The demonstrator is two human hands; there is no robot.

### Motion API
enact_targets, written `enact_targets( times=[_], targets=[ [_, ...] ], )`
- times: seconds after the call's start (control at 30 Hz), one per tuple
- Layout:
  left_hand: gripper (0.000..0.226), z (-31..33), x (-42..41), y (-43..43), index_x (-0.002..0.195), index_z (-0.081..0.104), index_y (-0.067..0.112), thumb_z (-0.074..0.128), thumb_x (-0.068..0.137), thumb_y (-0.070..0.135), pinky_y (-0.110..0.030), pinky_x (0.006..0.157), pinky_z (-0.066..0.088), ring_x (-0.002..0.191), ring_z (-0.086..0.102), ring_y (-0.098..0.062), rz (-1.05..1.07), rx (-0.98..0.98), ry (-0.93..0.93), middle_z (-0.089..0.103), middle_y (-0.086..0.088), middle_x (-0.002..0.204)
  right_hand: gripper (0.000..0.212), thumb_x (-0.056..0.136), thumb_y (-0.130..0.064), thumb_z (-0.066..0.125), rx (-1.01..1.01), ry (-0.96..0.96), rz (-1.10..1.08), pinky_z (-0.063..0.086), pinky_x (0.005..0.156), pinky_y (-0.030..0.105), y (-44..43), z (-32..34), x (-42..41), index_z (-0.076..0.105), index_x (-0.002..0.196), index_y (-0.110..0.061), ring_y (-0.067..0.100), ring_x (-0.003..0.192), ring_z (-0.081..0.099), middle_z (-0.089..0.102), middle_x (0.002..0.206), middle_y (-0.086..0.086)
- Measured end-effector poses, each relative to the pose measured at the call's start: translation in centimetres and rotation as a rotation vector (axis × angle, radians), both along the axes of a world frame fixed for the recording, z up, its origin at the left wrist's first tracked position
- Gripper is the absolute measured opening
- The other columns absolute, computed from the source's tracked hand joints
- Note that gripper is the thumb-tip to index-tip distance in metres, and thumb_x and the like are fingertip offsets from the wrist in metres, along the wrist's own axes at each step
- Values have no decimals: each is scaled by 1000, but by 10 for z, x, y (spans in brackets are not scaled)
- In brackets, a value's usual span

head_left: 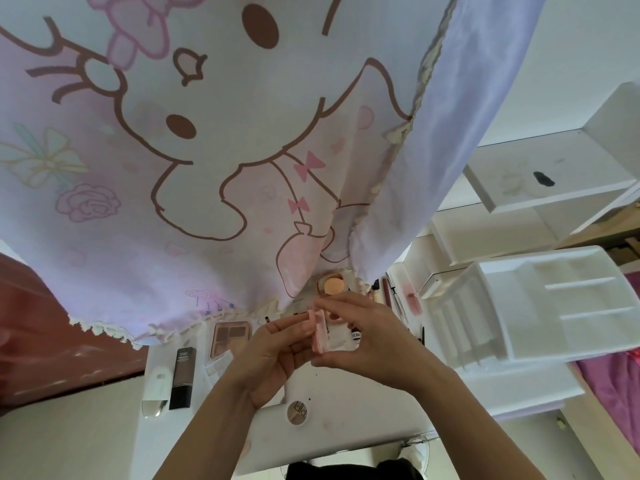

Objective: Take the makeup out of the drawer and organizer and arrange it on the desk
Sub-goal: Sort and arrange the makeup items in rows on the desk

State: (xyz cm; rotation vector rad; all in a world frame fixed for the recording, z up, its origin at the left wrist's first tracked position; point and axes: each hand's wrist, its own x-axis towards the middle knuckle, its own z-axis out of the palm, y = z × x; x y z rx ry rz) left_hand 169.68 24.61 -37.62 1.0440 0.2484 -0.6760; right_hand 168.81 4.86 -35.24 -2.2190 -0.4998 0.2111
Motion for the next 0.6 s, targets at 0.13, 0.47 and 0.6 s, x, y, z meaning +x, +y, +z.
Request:
enact_targets(
  times=[0.13, 0.47, 0.6],
  targets=[
    [73, 3, 1, 4, 109, 72, -2, 96, 49, 30, -34, 75, 59, 99, 68, -33, -10, 11, -9, 68, -26, 112, 69, 76, -47, 81, 24, -66, 25, 35, 105, 10, 1, 3, 0, 53, 138, -39, -8, 126, 45, 50, 129, -37],
    [74, -1, 1, 12, 107, 71, -7, 96, 48, 30, -37, 80, 60, 104, 66, -40, 32, -26, 16, 65, -33, 113, 34, 93, -35, 67, 144, 32, 13, 49, 84, 17, -10, 10, 7, 62, 123, -49, 8, 103, 64, 71, 111, -20],
    [53, -3, 0, 11, 97, 75, -4, 87, 54, 24, -36, 72, 60, 91, 69, -36, 23, 29, 50, 67, -30, 103, 20, 96, -30, 63, 212, 39, -202, 44, 75, 8, -13, -1, 10, 74, 113, -32, 1, 89, 66, 72, 93, -25]
  ],
)
